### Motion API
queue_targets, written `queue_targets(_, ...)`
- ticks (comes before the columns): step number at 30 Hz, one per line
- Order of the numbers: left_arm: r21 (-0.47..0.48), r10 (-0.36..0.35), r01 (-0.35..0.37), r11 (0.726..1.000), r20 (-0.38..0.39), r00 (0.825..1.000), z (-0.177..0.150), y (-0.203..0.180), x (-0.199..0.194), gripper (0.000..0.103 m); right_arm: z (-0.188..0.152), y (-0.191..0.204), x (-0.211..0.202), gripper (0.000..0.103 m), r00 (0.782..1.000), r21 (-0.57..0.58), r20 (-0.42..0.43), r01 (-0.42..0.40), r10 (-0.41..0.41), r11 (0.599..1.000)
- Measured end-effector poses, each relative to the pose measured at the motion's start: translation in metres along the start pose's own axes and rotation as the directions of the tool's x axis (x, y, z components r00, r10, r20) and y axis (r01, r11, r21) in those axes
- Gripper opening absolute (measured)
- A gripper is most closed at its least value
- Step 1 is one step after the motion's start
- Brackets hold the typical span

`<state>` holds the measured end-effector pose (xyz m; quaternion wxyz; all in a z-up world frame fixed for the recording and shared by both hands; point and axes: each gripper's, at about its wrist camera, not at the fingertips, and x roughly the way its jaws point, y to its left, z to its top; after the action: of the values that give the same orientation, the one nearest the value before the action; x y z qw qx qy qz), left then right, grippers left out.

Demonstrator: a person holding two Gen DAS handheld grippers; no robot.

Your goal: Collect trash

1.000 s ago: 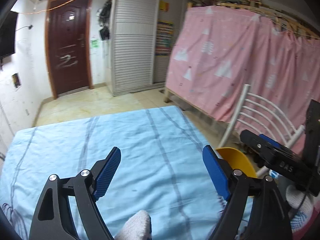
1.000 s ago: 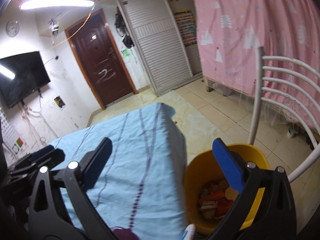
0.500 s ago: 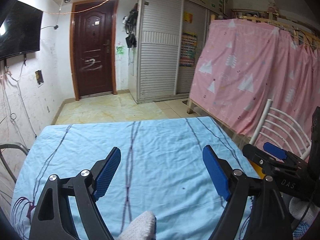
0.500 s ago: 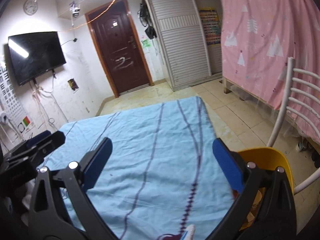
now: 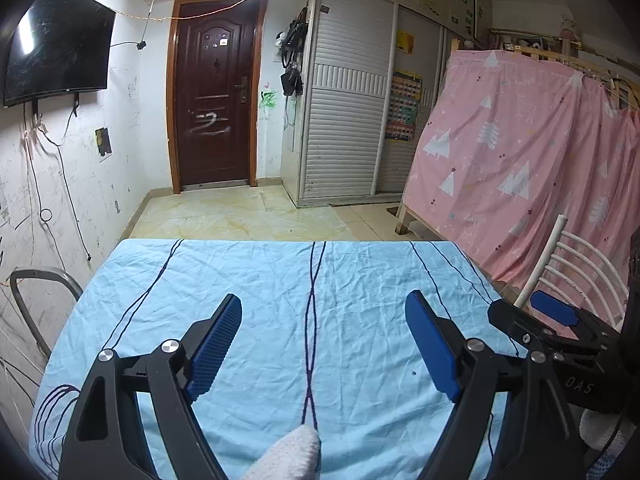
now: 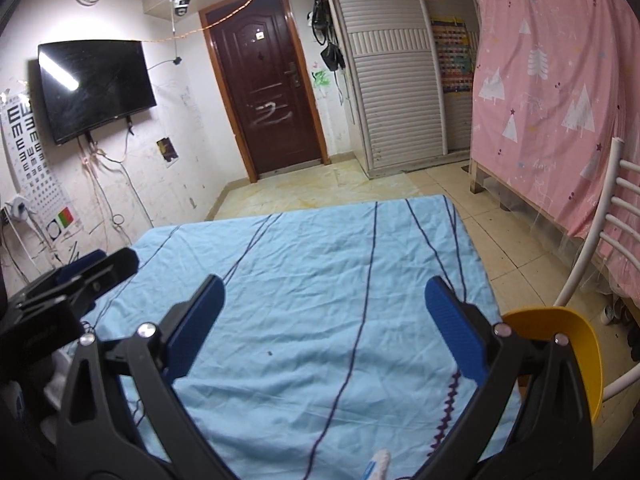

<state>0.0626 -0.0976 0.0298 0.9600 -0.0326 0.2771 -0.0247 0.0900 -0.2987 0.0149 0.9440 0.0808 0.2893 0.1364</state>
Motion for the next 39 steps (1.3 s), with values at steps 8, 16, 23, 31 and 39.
queue_targets(8, -0.012, 0.011, -0.011, 1.000, 0.000, 1.000, -0.001, 0.008, 0.000, 0.075, 0.001, 0.011, 0.004, 0.097, 1.000, -0.021, -0.008, -0.005, 0.005, 1.000)
queue_targets(16, -0.028, 0.018, -0.018, 0.999, -0.004, 1.000, -0.001, 0.014, 0.001, 0.075, 0.001, 0.019, 0.008, 0.097, 1.000, -0.033, -0.012, -0.006, 0.006, 0.999)
queue_targets(23, -0.036, 0.025, -0.025, 0.999, -0.007, 1.000, -0.002, 0.019, 0.003, 0.075, 0.000, 0.022, 0.011, 0.097, 1.000, -0.038, -0.018, -0.009, 0.008, 0.999)
queue_targets(31, -0.041, 0.028, -0.028, 0.999, -0.002, 1.000, -0.004, 0.021, 0.004, 0.075, -0.001, 0.026, 0.013, 0.097, 1.000, -0.043, -0.022, -0.010, 0.009, 0.999)
queue_targets(39, -0.052, 0.023, -0.024, 0.998, -0.015, 1.000, -0.005, 0.025, 0.007, 0.075, -0.002, 0.027, 0.014, 0.097, 1.000, -0.046, -0.022, -0.010, 0.009, 0.999)
